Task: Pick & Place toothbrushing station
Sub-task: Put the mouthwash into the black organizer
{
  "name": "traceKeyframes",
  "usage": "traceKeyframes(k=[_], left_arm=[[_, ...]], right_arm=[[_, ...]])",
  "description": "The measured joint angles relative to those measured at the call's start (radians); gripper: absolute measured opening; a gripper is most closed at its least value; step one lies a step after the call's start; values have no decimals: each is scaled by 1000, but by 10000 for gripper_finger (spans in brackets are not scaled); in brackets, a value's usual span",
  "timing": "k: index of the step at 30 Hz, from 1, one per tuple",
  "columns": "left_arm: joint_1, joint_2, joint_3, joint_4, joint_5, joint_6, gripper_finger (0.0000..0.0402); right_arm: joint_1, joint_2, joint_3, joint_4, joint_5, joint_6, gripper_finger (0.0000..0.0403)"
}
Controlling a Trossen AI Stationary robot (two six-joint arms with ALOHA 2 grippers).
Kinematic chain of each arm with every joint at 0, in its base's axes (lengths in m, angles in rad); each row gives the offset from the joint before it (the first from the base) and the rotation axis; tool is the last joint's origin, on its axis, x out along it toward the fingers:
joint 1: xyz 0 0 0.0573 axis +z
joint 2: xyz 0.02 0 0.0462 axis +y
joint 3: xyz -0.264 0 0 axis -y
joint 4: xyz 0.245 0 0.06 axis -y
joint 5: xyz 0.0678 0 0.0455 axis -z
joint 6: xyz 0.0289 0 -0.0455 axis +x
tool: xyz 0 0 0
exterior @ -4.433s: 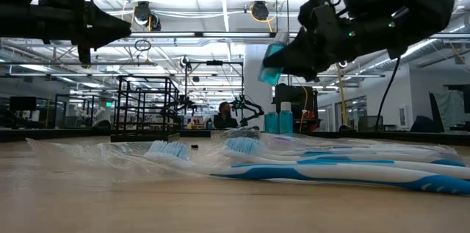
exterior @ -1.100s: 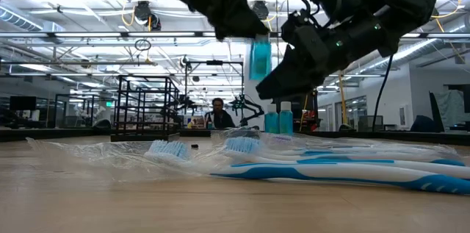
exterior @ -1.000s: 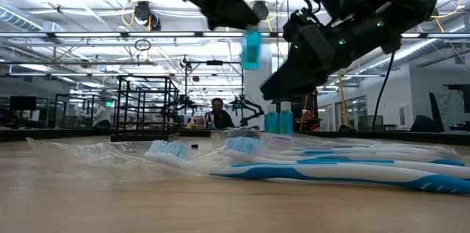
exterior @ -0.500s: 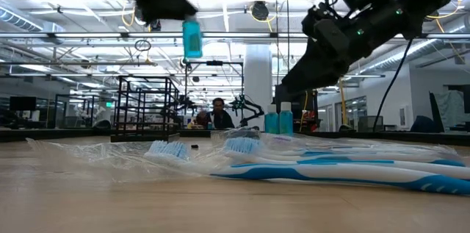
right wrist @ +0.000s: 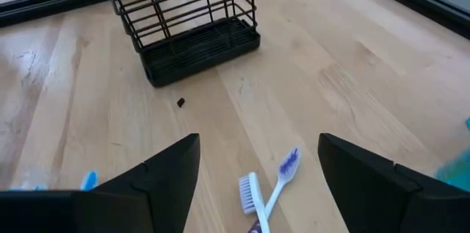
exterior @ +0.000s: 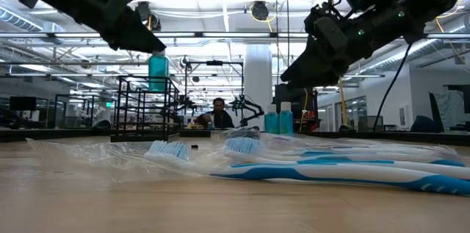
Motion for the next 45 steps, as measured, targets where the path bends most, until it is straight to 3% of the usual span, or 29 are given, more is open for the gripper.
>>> traceKeyframes(k=[6, 13, 25, 41, 45], left_arm=[[2, 0, -51, 2, -2, -53, 99], [2, 0, -141, 130, 6, -85, 99], [2, 4, -186, 134, 14, -160, 99], [3, 190, -184, 267, 35, -155, 100], [3, 206, -184, 281, 35, -156, 119]], right_arm=[[0, 0, 0, -10, 0, 0, 267], [0, 0, 0, -13, 0, 0, 266], [0, 0, 0, -11, -1, 0, 265], [0, 0, 0, -11, -1, 0, 265], [0, 0, 0, -13, -1, 0, 265]])
